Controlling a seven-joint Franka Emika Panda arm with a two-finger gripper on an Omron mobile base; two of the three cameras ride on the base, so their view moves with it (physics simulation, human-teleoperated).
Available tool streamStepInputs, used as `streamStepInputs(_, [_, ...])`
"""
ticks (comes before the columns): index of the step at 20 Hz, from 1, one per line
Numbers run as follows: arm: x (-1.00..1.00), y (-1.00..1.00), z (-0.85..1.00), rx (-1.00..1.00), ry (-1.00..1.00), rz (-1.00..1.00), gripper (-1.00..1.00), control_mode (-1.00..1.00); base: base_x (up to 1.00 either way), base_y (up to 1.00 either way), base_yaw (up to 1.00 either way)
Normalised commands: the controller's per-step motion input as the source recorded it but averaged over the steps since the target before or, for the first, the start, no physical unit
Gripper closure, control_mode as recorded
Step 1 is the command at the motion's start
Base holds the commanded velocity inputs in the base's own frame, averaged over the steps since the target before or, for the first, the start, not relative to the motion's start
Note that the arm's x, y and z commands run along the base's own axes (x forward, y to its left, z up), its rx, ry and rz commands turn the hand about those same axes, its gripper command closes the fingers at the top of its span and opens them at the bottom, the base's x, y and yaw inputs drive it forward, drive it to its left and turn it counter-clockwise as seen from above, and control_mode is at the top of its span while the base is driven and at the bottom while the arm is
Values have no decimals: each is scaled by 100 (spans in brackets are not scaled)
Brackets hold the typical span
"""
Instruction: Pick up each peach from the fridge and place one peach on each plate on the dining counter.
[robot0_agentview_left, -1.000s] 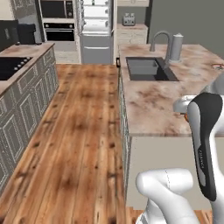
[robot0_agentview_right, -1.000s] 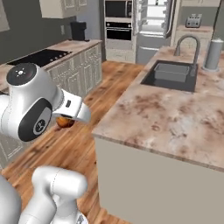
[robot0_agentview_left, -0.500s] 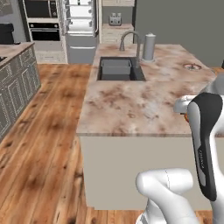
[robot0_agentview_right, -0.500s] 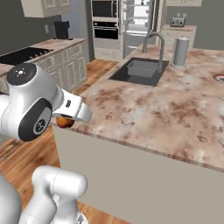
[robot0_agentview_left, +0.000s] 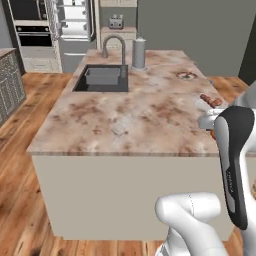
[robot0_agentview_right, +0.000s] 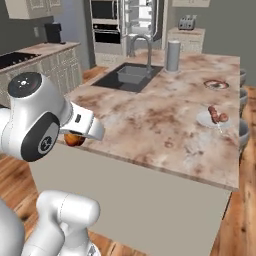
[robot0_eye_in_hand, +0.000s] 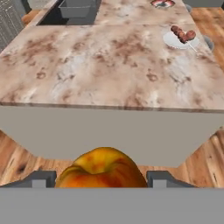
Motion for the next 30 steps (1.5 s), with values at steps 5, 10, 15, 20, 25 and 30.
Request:
streamStepInputs(5, [0,0,0,0,0,0,100,100,0,-100,0])
streamStepInputs(10, [0,0,0,0,0,0,100,100,0,-100,1])
streamStepInputs(15, [0,0,0,0,0,0,100,100,0,-100,2])
streamStepInputs(20, [0,0,0,0,0,0,100,100,3,-100,3])
streamStepInputs(25, [0,0,0,0,0,0,100,100,56,-100,5])
streamStepInputs(30, [0,0,0,0,0,0,100,100,100,-100,11])
